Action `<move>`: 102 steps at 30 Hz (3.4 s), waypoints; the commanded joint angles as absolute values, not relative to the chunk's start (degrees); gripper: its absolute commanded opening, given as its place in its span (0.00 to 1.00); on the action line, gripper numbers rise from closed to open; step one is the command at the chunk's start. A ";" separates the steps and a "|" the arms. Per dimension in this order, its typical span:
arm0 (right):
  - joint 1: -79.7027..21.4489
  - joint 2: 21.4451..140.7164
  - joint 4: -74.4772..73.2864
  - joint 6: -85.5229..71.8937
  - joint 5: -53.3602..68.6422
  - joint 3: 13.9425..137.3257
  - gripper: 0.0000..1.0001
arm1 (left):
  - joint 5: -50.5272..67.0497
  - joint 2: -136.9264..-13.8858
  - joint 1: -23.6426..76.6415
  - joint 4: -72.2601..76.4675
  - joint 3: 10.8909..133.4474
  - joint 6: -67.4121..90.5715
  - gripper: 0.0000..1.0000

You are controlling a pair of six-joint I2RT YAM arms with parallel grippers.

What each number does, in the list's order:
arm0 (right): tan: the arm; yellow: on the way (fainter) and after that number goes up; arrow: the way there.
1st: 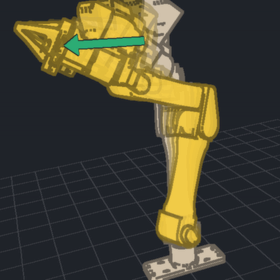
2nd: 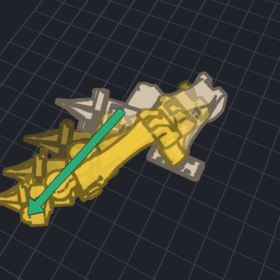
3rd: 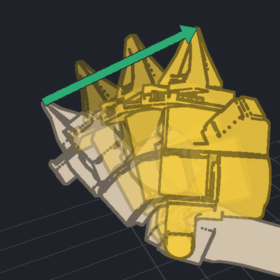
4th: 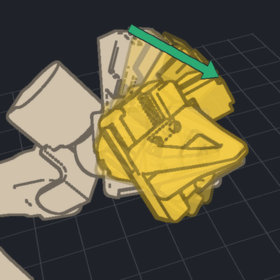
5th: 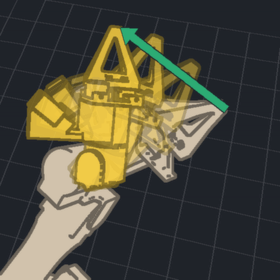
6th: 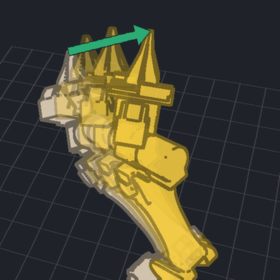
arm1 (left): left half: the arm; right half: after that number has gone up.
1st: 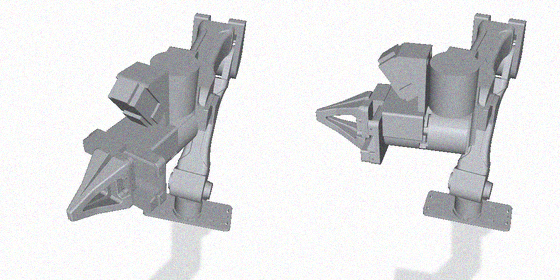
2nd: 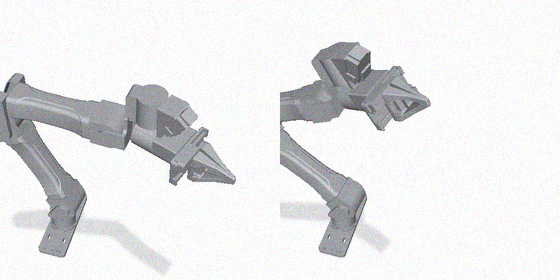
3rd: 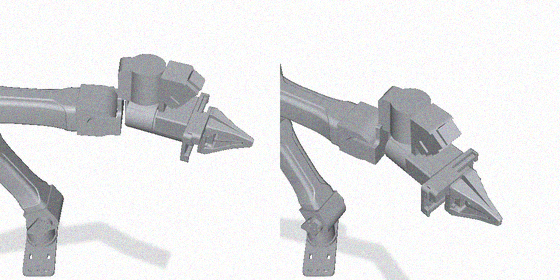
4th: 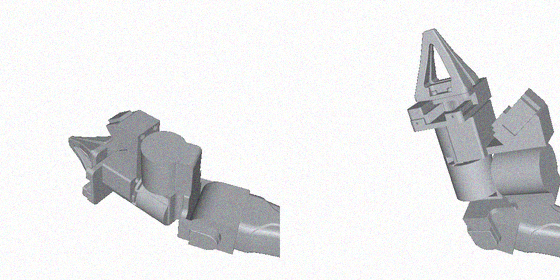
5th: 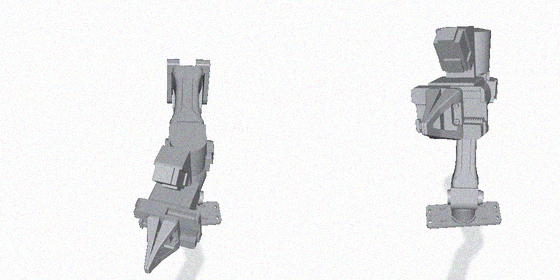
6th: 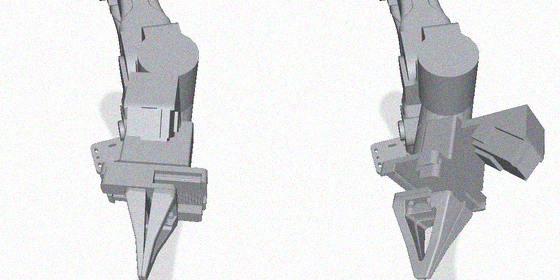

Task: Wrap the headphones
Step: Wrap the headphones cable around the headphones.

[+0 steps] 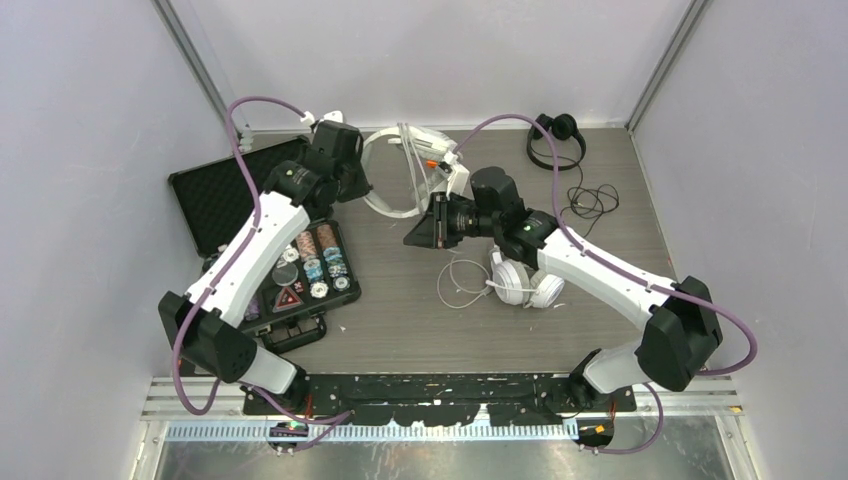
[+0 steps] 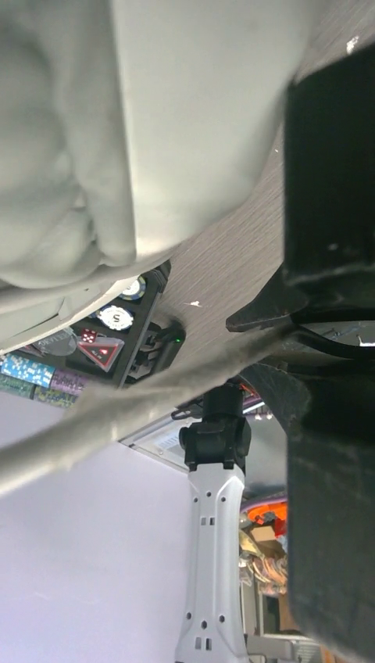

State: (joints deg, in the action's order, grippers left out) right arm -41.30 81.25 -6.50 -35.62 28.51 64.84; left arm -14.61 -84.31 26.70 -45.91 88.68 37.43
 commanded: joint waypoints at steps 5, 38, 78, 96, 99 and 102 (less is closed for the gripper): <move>-41.83 76.60 2.45 -31.45 25.43 60.25 0.19 | -13.32 -79.98 26.20 -37.32 89.55 44.59 0.00; -41.84 74.77 18.58 -26.09 25.27 41.60 0.19 | -2.72 -76.83 20.82 -32.19 90.73 53.25 0.00; -40.86 83.11 31.93 -25.68 20.85 37.93 0.00 | 11.07 -78.55 15.12 -45.25 108.43 28.21 0.00; -29.95 77.00 20.03 -36.74 32.94 49.86 0.00 | 40.40 -79.94 14.80 -57.88 113.74 -5.23 0.00; -29.94 74.02 16.08 -36.54 34.45 51.30 0.00 | 44.22 -79.77 14.93 -58.96 113.40 -12.79 0.00; -29.96 71.76 11.63 -37.09 34.56 52.42 0.00 | 47.93 -77.96 15.35 -59.87 110.43 -23.81 0.00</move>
State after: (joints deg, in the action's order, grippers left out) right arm -30.48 75.85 17.91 -36.14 33.28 48.99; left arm 36.95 -82.74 14.98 -59.59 112.29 -9.15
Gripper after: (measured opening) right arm 0.073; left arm 0.100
